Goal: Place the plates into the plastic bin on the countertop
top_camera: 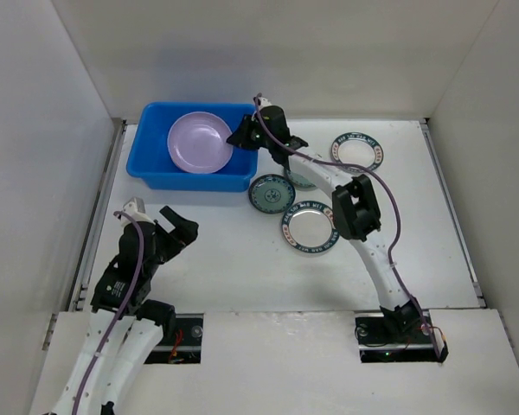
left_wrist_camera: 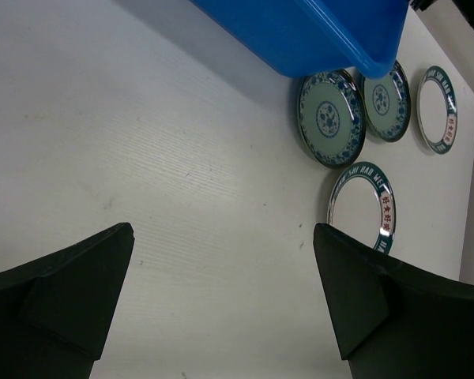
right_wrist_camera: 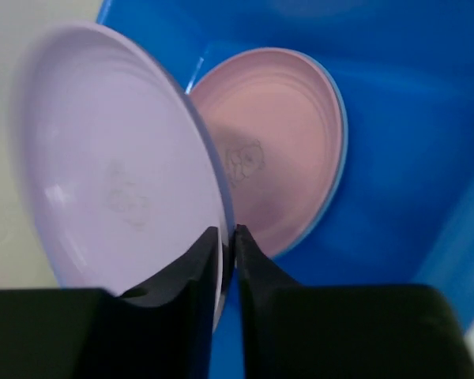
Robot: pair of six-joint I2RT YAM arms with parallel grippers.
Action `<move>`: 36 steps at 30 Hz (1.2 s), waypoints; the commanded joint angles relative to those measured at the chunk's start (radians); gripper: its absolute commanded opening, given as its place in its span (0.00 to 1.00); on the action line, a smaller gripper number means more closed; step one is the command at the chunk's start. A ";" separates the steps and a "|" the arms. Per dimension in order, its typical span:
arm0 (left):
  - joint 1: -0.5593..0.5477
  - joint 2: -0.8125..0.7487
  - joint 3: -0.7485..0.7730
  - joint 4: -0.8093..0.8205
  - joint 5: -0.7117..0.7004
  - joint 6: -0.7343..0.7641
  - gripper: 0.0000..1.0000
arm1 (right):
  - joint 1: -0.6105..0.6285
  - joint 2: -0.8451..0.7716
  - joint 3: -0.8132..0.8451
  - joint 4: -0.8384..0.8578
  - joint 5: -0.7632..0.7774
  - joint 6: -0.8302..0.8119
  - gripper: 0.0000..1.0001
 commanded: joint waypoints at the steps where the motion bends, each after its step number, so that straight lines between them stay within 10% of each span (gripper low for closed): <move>1: -0.009 -0.023 -0.015 -0.026 -0.009 -0.054 1.00 | 0.024 0.023 0.082 0.129 0.003 0.000 0.24; 9: -0.015 -0.059 -0.019 -0.060 -0.006 -0.071 1.00 | 0.029 -0.057 0.025 0.187 0.015 0.010 0.54; 14: -0.020 -0.054 -0.012 -0.060 0.001 -0.062 1.00 | 0.032 -0.365 -0.318 0.326 0.064 -0.019 0.68; 27: -0.064 0.053 -0.045 0.034 0.018 -0.029 1.00 | -0.123 -1.238 -1.433 0.148 0.271 0.050 0.69; 36: -0.081 0.133 -0.056 0.152 0.060 -0.042 1.00 | -0.154 -1.628 -1.786 -0.138 0.314 0.309 0.68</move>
